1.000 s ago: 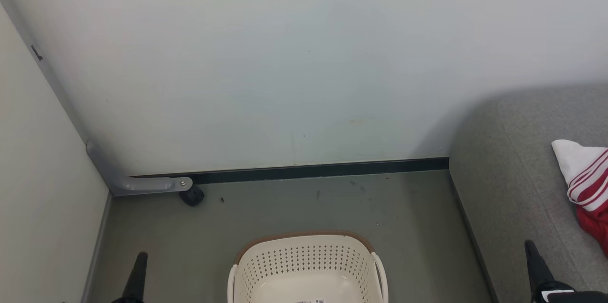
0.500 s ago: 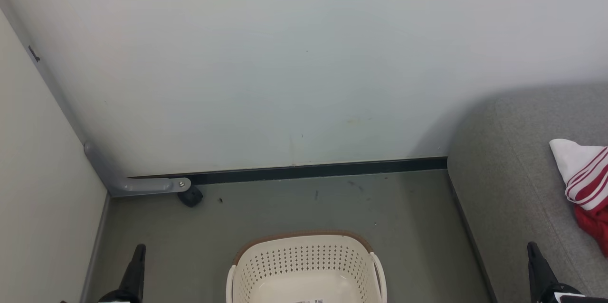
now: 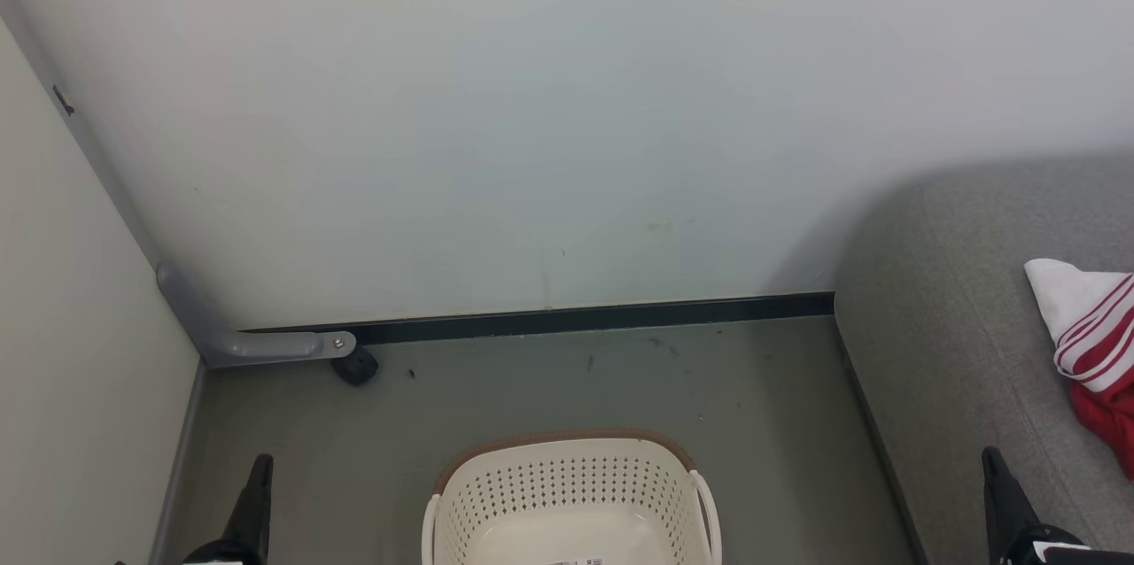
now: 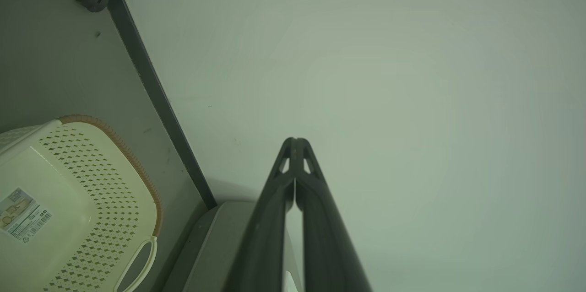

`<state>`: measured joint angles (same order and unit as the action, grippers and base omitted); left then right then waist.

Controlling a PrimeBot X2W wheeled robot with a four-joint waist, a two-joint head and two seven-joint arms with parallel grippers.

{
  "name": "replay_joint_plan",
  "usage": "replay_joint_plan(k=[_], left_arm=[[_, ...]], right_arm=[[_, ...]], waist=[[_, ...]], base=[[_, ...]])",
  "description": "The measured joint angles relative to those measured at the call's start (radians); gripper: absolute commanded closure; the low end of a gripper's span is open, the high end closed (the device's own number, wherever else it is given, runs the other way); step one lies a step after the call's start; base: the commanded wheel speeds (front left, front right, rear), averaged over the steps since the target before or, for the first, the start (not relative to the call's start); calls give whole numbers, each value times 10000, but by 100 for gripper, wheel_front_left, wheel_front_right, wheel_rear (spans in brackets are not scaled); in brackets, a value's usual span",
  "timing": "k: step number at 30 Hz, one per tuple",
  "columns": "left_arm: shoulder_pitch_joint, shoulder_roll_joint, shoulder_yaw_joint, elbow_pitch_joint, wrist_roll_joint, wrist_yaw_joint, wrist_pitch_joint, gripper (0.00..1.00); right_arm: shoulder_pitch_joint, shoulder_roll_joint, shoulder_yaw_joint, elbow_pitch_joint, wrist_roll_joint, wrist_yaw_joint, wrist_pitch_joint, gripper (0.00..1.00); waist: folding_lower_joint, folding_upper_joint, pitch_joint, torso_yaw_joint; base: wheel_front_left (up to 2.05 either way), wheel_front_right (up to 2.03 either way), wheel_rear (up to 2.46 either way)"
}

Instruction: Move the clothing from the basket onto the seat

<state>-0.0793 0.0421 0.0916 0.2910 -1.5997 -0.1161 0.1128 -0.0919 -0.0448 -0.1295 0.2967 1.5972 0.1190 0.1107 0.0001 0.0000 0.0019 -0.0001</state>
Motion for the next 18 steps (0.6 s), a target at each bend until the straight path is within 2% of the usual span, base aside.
replay_joint_plan(k=[18], left_arm=[[0,0,0,10,-12,-71,0,100]], right_arm=[[0,2,0,4,2,2,0,100]], waist=[[0,0,-1,1]], base=[[0,0,0]])
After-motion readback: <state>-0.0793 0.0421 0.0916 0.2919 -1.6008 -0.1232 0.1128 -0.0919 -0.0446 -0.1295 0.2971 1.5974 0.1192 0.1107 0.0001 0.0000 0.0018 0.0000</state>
